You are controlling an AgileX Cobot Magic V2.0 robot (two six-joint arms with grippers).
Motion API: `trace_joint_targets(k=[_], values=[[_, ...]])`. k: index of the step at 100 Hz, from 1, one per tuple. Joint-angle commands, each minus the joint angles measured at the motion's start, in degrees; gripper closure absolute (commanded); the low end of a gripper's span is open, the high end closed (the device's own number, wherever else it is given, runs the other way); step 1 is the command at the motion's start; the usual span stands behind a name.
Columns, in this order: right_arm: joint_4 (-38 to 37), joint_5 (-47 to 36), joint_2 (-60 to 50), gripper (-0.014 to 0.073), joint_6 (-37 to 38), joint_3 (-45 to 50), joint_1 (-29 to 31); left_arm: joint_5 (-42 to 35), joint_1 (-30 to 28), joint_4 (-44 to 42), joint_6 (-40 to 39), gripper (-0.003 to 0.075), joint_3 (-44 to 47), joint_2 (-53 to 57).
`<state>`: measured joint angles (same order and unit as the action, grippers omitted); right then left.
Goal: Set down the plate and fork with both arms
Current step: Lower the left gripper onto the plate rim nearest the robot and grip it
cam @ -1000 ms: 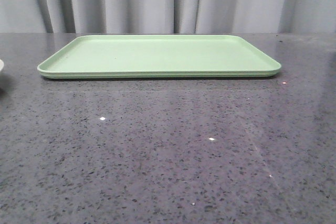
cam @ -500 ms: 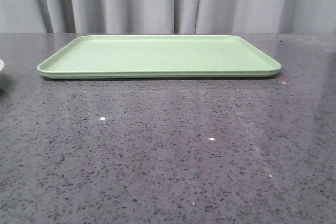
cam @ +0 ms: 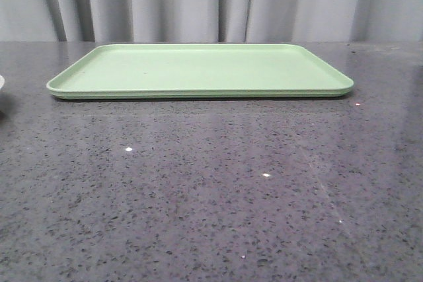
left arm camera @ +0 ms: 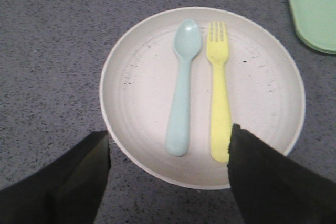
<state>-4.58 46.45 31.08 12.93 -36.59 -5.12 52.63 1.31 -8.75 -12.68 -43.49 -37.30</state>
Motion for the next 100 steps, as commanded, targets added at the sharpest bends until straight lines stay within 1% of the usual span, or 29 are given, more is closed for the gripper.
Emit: trace_joint_targets(k=[1,12,22,47,53,57,63,75,100], values=[[-0.54,-3.16,0.66,0.0085,-0.5,-1.95,0.22,-4.32,-0.06,-4.11,-2.66,0.0257,-2.14,-1.86],[-0.54,-3.16,0.66,0.0085,-0.5,-1.95,0.22,-5.46,-0.06,-6.18,-4.38,0.0257,-2.14,-4.22],[-0.54,-3.16,0.66,0.0085,-0.5,-1.95,0.22,-7.47,-1.81,-6.89,-5.72,0.0257,-2.14,-6.94],[-0.54,-3.16,0.66,0.0085,-0.5,-1.95,0.22,-13.06,-11.58,-5.17,-5.62,0.0257,-2.21,-15.13],[-0.54,-3.16,0.66,0.0085,-0.5,-1.95,0.22,-13.67,-13.11,-3.74,-3.49,0.0257,-2.21,-17.19],[-0.54,-3.16,0.66,0.0085,-0.5,-1.95,0.22,-14.47,-13.73,-1.3,-1.69,0.0257,-2.21,-18.9],[-0.54,-3.23,0.66,0.0085,-0.5,-1.95,0.22,-15.75,-14.11,0.7,-0.29,0.0257,-2.21,-20.65],[-0.61,-3.23,0.66,0.0085,-0.5,-1.95,0.22,-18.5,-14.11,0.86,-0.3,0.0257,-2.21,-24.8],[-0.74,-3.17,0.66,0.0085,-0.5,-1.95,0.22,-19.47,-14.11,1.38,-0.3,0.0257,-3.95,-31.7]])
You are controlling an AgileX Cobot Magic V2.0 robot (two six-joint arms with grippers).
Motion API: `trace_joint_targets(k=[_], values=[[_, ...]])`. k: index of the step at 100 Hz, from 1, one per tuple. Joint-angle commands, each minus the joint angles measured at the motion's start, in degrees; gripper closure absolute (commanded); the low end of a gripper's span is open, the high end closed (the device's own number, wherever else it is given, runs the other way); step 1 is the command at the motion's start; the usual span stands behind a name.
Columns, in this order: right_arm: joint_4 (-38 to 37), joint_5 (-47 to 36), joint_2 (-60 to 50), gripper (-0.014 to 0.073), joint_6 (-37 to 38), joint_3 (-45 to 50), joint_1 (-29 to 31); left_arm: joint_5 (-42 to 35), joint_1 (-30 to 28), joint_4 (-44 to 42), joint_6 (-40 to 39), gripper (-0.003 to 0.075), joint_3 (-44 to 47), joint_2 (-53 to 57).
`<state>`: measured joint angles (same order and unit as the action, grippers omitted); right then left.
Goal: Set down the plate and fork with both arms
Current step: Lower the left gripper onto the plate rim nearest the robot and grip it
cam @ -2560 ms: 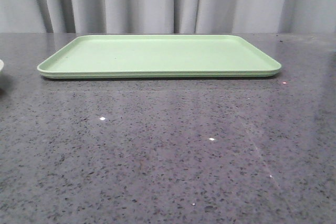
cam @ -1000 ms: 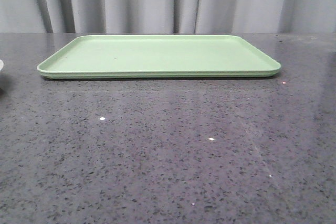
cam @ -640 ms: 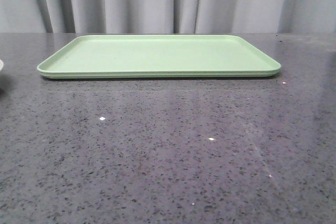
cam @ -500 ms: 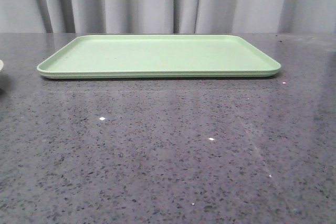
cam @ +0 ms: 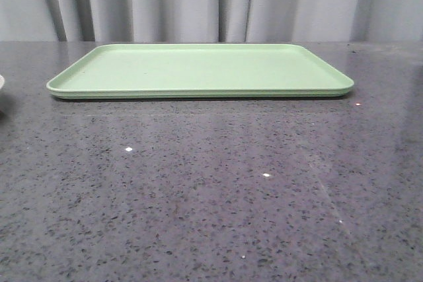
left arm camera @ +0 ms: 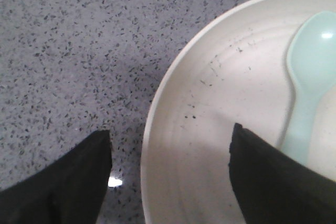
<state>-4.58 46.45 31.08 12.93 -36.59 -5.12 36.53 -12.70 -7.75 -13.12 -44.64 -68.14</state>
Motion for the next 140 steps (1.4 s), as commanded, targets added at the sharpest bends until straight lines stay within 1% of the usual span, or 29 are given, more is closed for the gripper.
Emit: trace_joint_targets(k=[1,22,44,98,106,113,120,127,140], values=[[-0.74,-3.17,0.66,0.0085,-0.5,-1.95,0.22,-3.37,-0.1,0.52,0.14,0.0257,-2.89,-1.21],[-0.74,-3.12,0.66,0.0085,-0.5,-1.95,0.22,-3.5,-0.1,1.51,0.14,0.0258,-5.29,-4.94],[-0.79,-3.02,0.66,0.0085,-0.5,-1.95,0.22,-3.6,-0.1,1.81,0.14,0.0258,-5.4,-7.14],[-0.91,-3.02,0.66,0.0085,-0.5,-1.95,0.22,-2.85,-0.1,2.66,0.14,0.0258,-5.4,-9.36],[-0.91,-3.02,0.66,0.0085,-0.5,-1.95,0.22,-2.46,-0.1,2.66,0.14,0.0268,-5.4,-9.36],[-0.91,-3.02,0.66,0.0085,-0.5,-1.95,0.22,-1.97,-0.1,2.66,0.14,0.03,-5.4,-9.36],[-0.91,-3.02,0.66,0.0085,-0.5,-1.95,0.22,-1.64,-0.1,2.66,0.14,0.0356,-5.4,-9.36],[-0.91,-3.02,0.66,0.0085,-0.5,-1.95,0.22,-1.25,-0.1,2.66,0.14,0.0433,-5.4,-9.36],[-0.91,-3.02,0.66,0.0085,-0.5,-1.95,0.22,-0.49,-0.1,2.41,0.14,0.0607,-5.4,-9.36]])
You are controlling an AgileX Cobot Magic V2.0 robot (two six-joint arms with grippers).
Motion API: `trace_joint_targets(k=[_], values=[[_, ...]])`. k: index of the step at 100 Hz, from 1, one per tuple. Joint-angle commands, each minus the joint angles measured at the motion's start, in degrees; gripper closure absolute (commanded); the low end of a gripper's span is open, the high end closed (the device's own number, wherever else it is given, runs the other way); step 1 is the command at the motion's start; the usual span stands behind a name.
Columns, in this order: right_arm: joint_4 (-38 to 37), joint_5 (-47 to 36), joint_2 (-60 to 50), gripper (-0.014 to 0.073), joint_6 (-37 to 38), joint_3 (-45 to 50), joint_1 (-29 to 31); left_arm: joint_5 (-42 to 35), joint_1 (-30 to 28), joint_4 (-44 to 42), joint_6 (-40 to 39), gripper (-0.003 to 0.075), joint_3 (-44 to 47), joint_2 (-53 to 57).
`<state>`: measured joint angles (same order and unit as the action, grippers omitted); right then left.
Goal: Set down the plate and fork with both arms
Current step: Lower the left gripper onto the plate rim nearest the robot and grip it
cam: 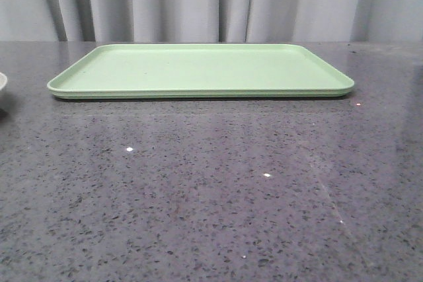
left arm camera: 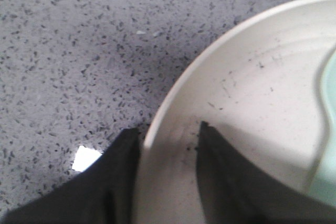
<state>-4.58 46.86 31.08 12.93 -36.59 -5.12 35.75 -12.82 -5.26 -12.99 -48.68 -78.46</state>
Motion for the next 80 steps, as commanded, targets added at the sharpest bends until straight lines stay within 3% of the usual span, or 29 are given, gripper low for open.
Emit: trace_joint_targets(k=[1,11,66,80], values=[[-0.91,-3.42,0.66,0.0085,-0.5,-1.95,0.22,0.29,0.01,-0.19,0.01,0.0616,-1.36,0.95],[-0.91,-3.42,0.66,0.0085,-0.5,-1.95,0.22,0.53,0.01,-0.92,0.01,0.0742,-1.36,0.95],[-0.91,-3.42,0.66,0.0085,-0.5,-1.95,0.22,3.81,-0.33,-3.94,2.77,0.074,-1.36,2.59],[-0.91,-3.5,0.66,0.0085,-0.5,-1.95,0.22,3.9,-2.79,-0.08,6.67,0.074,-1.36,4.34]])
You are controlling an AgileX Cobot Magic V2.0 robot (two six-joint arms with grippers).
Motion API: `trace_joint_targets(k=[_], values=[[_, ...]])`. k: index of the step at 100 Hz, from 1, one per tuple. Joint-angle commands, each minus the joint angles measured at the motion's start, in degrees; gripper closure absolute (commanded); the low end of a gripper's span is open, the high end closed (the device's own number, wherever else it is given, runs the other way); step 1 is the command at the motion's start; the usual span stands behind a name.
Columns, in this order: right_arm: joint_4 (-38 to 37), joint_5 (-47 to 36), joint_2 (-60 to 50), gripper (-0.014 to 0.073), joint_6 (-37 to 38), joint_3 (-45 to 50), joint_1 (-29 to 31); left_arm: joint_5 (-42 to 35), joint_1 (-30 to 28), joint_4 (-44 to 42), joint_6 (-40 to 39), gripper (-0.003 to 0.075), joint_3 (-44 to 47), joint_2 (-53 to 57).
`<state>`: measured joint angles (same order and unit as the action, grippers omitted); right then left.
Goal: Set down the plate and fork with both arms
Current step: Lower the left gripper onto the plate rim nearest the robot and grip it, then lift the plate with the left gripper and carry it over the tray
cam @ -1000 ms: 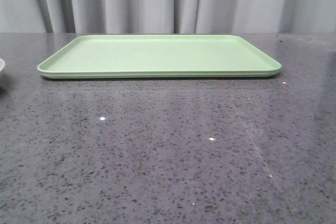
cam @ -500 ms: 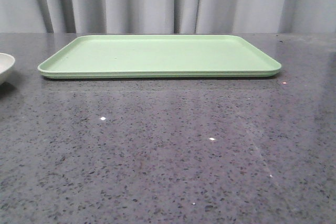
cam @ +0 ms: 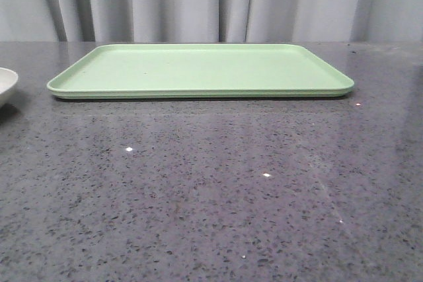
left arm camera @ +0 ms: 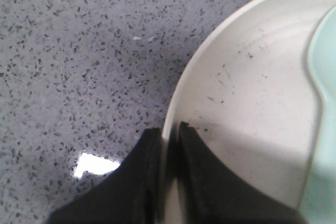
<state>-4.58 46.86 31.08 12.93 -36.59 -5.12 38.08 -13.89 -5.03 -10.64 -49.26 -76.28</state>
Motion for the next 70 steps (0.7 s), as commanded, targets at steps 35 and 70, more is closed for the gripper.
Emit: trace_joint_targets(k=[35,70], values=[[-0.91,-3.68,0.66,0.0085,-0.5,-1.95,0.22,3.62,-9.63,19.23,19.52,0.074,-0.91,3.78],[-0.91,-3.68,0.66,0.0085,-0.5,-1.95,0.22,5.92,-9.85,22.16,20.13,0.074,-2.52,4.5]])
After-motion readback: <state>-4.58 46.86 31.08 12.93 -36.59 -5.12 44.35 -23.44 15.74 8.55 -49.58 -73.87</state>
